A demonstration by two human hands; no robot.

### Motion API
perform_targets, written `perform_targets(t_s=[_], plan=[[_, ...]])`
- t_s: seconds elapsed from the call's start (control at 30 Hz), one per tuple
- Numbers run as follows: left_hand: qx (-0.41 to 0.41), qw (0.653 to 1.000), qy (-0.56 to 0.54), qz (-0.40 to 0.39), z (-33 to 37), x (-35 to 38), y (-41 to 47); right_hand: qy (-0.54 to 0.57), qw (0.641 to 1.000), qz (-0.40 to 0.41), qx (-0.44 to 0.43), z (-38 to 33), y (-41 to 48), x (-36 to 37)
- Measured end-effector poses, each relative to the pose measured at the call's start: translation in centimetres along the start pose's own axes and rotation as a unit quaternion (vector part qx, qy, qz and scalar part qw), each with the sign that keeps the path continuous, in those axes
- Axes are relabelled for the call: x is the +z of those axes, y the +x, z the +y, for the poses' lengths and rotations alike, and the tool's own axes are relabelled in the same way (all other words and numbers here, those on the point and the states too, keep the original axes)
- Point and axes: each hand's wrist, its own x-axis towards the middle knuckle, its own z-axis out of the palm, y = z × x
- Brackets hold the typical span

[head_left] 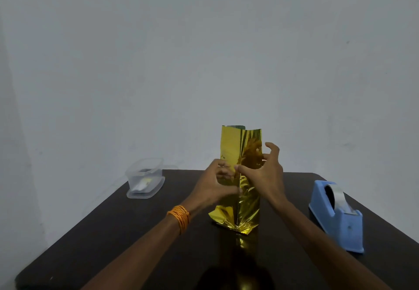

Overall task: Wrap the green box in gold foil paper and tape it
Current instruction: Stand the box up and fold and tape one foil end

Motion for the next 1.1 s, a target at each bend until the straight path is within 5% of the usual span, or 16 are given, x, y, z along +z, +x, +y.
perform_targets(t_s=[0.23,0.5,1.1], plan=[[-0.020,0.985,-0.066,0.160,-1.0,-2.7,1.8,0.152,0.982,-0.105,0.042,2.0,2.1,-1.3],[-0.100,0.988,-0.114,-0.013,-2.9,-4.1,4.0,0.236,0.957,-0.169,0.010,2.2,2.4,-1.9],[-0.042,0.997,-0.058,-0.003,-1.6,-3.9,4.1,0.147,0.952,-0.269,0.014,0.6,4.6,-2.2]])
